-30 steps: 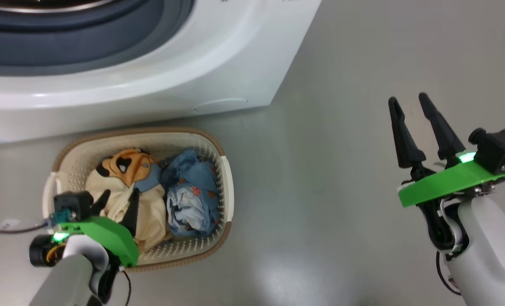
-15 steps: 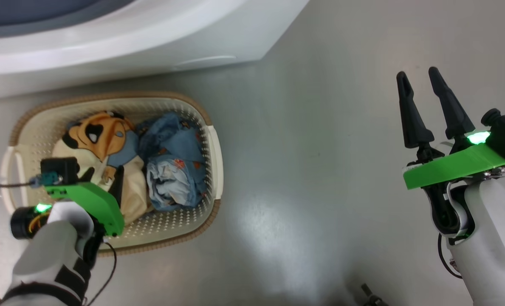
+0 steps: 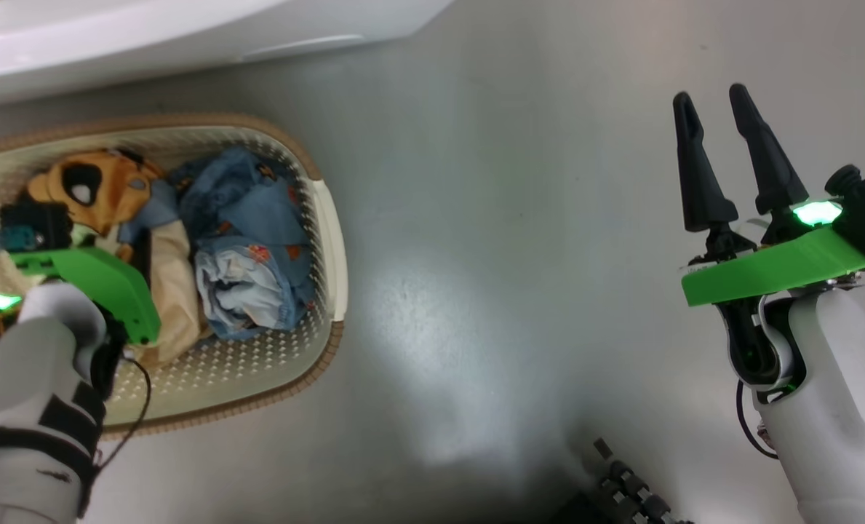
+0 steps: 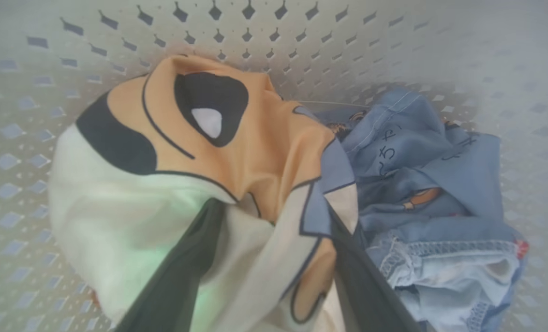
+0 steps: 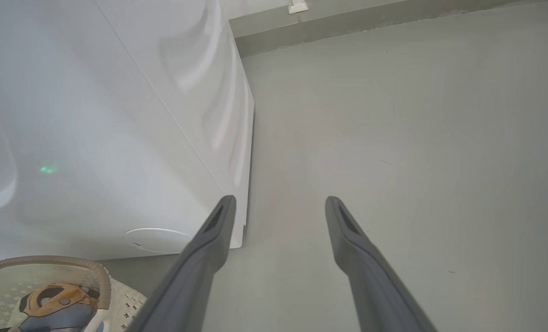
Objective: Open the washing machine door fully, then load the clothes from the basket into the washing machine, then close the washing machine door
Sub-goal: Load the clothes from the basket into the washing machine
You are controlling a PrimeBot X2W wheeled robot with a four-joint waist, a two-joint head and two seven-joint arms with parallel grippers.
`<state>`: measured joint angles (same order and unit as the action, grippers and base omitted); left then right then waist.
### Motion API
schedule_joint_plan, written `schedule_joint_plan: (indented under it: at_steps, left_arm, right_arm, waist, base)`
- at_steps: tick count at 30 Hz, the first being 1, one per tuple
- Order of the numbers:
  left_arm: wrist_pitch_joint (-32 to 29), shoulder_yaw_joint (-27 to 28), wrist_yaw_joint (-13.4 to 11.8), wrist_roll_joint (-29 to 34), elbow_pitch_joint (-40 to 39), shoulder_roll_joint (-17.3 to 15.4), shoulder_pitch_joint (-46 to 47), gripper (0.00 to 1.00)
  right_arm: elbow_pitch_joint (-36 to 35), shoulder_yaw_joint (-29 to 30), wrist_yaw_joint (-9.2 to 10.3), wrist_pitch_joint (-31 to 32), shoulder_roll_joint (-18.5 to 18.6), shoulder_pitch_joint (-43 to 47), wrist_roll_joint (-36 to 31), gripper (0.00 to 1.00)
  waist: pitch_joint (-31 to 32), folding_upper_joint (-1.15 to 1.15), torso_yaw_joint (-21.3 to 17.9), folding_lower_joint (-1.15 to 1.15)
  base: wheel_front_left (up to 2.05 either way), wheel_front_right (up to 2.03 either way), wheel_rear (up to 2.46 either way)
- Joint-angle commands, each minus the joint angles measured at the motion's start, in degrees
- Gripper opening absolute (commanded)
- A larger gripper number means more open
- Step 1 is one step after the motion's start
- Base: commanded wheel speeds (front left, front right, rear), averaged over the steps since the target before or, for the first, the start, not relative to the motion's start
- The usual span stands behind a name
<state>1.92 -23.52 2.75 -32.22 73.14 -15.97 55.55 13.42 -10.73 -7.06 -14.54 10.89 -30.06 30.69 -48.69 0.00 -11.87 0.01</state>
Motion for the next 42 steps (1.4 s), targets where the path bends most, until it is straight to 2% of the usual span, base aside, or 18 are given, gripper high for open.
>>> schedule_joint_plan:
  at_steps: [1, 7, 12, 13, 14, 16, 17, 32, 42]
  left_arm:
    - [-0.07, 1.31, -0.56, -0.19, 0.07, -2.50, -0.34, 1.00]
    - [-3.84, 0.73, -3.10, 0.04, 0.53, -3.41, 0.81, 1.00]
    - [-5.38, 0.25, -3.77, 0.09, 0.66, -3.97, 0.73, 1.00]
    - [-5.41, 0.21, -3.79, 0.05, 0.68, -4.06, 0.67, 0.93]
    - [-5.42, 0.18, -3.81, 0.00, 0.69, -4.15, 0.60, 0.63]
    - [-5.36, 0.14, -3.72, -0.14, 0.72, -4.30, 0.41, 0.27]
    - [-5.22, 0.13, -3.62, -0.22, 0.72, -4.39, 0.30, 0.00]
    - [-2.26, 0.55, -0.82, -2.49, 0.79, -3.09, -3.92, 0.00]
    - [4.16, -0.11, 1.30, -3.01, 0.80, -1.13, -8.74, 0.00]
  right_arm:
    - [-1.36, -0.60, -0.43, -0.46, 0.07, 1.22, -0.65, 1.00]
    - [-1.90, -0.68, -0.43, -0.46, -0.63, 0.85, -0.79, 1.00]
    - [-2.06, -0.76, -0.43, -0.46, -0.95, 0.71, -0.81, 1.00]
    - [-2.05, -0.81, -0.43, -0.46, -1.02, 0.66, -0.82, 1.00]
    - [-2.01, -0.85, -0.43, -0.46, -1.10, 0.61, -0.83, 1.00]
    - [-2.01, -0.80, -0.43, -0.46, -1.38, 0.49, -0.87, 1.00]
    - [-2.00, -0.81, -0.43, -0.46, -1.55, 0.45, -0.92, 1.00]
    - [-0.79, -1.74, -0.43, -0.46, -1.92, 0.50, -0.58, 1.00]
    - [0.80, -2.89, -0.43, -0.46, -1.97, 0.97, 0.04, 1.00]
  waist:
    - [-1.77, 0.00, -1.25, -0.01]
    - [-3.32, 0.00, -2.39, -0.01]
    - [-3.69, 0.00, -3.02, -0.01]
    - [-3.70, 0.00, -3.12, -0.01]
    - [-3.69, 0.00, -3.22, -0.01]
    - [-3.58, 0.00, -3.40, -0.01]
    - [-3.47, 0.00, -3.48, -0.01]
    - [2.64, 0.00, -3.28, -0.01]
    - [9.29, 0.00, -2.70, -0.01]
  base:
    - [0.00, 0.00, 0.00]
    - [0.00, 0.00, 0.00]
    - [0.00, 0.00, 0.00]
    - [0.00, 0.00, 0.00]
    - [0.00, 0.00, 0.00]
    - [0.00, 0.00, 0.00]
    - [0.00, 0.00, 0.00]
    - [0.00, 0.00, 0.00]
    - [0.00, 0.00, 0.00]
